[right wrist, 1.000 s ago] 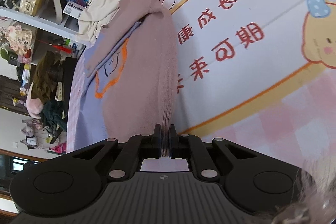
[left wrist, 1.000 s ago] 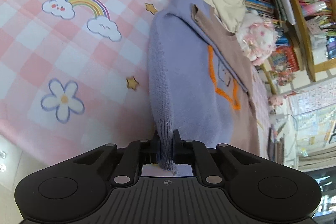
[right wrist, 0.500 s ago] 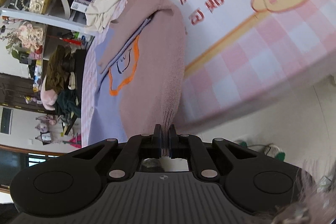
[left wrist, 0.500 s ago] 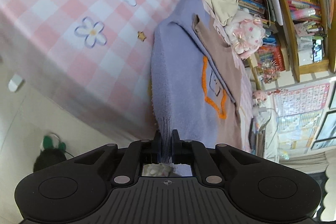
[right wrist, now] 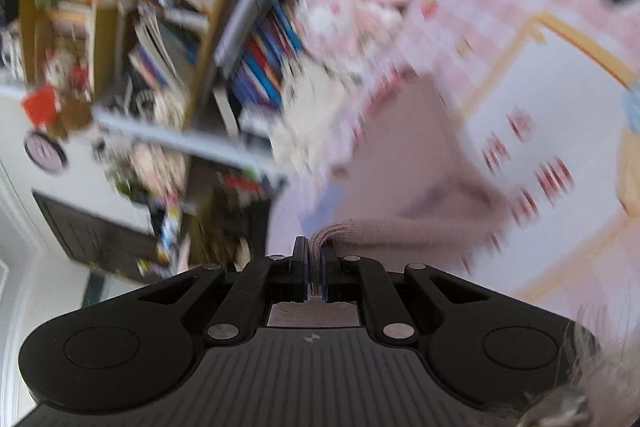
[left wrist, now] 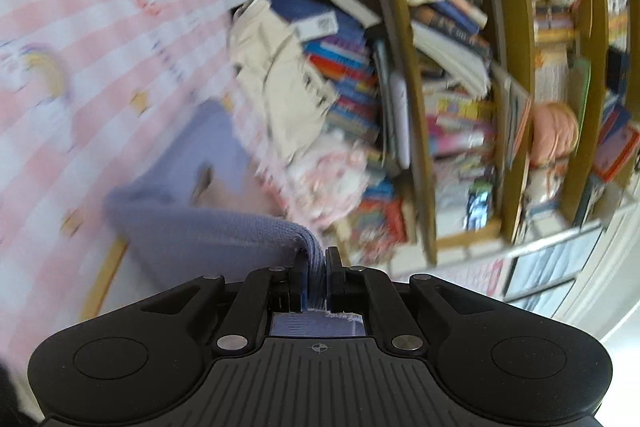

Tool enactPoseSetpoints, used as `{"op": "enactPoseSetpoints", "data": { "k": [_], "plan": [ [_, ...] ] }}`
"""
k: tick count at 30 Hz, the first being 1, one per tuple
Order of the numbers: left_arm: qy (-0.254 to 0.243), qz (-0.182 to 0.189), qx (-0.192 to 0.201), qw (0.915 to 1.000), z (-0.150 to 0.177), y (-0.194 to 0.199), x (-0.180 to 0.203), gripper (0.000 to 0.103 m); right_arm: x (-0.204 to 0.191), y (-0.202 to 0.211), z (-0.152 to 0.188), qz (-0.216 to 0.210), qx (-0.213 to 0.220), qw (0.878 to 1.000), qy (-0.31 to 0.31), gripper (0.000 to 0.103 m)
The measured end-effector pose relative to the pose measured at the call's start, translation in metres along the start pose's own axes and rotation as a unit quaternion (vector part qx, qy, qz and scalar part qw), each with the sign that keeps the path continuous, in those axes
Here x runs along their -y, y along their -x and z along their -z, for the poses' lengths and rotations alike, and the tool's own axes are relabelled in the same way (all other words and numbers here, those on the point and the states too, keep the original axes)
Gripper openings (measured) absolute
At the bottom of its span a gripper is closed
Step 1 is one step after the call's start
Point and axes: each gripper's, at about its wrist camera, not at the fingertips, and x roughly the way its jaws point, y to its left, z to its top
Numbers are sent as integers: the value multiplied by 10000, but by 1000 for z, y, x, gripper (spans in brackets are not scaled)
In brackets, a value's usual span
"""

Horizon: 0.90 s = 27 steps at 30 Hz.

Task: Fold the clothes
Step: 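Lift both side edges and fold them inward toward the sweater center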

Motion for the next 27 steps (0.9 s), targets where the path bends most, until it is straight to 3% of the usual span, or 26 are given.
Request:
{"op": "enactPoseSetpoints", "data": {
  "k": [7, 17, 27],
  "plan": [
    [25, -74, 83, 9999, -34, -50, -2, 6, -3, -49, -47, -76, 471, 9980, -424, 6],
    [337, -373, -9, 9987, -73, -101, -22, 6, 16, -107, -79, 363, 489, 9964, -593, 6],
    [273, -1059, -439, 9930, -93, -146, -48, 6, 52, -150, -92, 872, 406, 9913, -893, 7]
  ]
}}
